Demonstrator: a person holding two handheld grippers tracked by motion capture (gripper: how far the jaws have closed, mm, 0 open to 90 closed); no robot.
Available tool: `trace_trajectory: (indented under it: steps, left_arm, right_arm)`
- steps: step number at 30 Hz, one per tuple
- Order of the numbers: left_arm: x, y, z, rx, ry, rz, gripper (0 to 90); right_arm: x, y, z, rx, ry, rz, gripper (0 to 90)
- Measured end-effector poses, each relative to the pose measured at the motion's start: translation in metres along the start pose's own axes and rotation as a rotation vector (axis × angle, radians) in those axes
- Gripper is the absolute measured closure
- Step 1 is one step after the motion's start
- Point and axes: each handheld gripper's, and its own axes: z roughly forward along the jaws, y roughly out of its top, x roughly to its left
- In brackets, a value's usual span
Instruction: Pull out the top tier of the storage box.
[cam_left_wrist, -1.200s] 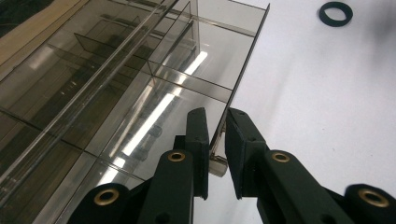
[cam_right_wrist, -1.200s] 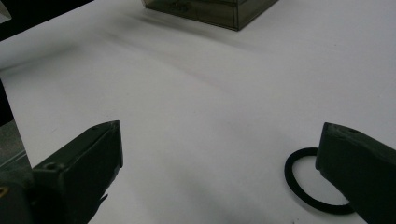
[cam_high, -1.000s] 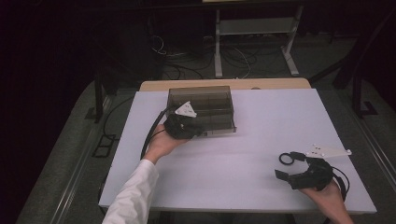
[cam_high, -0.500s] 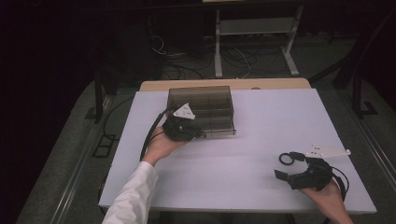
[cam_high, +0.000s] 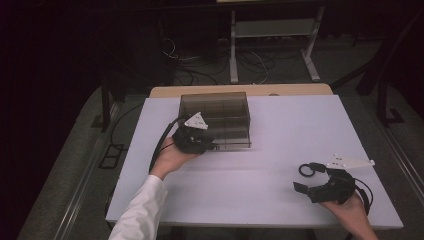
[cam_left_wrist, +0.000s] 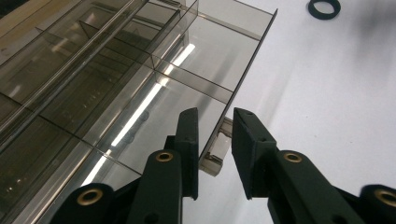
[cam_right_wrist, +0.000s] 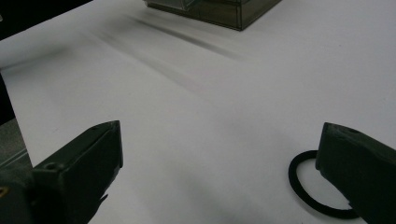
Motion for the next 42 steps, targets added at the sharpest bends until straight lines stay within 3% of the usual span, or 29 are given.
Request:
trace_trajectory:
  steps: [20,29,42]
  left_arm:
    - [-0.005,0.003,-0.013,-0.057,-0.012,-0.050,58.5]
    - [-0.010,-0.002,-0.020,-0.107,-0.024,-0.083,48.4]
    - [-0.020,-0.015,-0.029,-0.167,-0.095,-0.137,24.9]
  right_arm:
    - [0.001,0.001,0.000,-0.006,0.010,-0.001,0.3]
    - [0.001,0.000,0.000,-0.005,0.010,-0.002,0.3]
    - [0.001,0.000,-0.001,-0.008,0.011,-0.001,0.3]
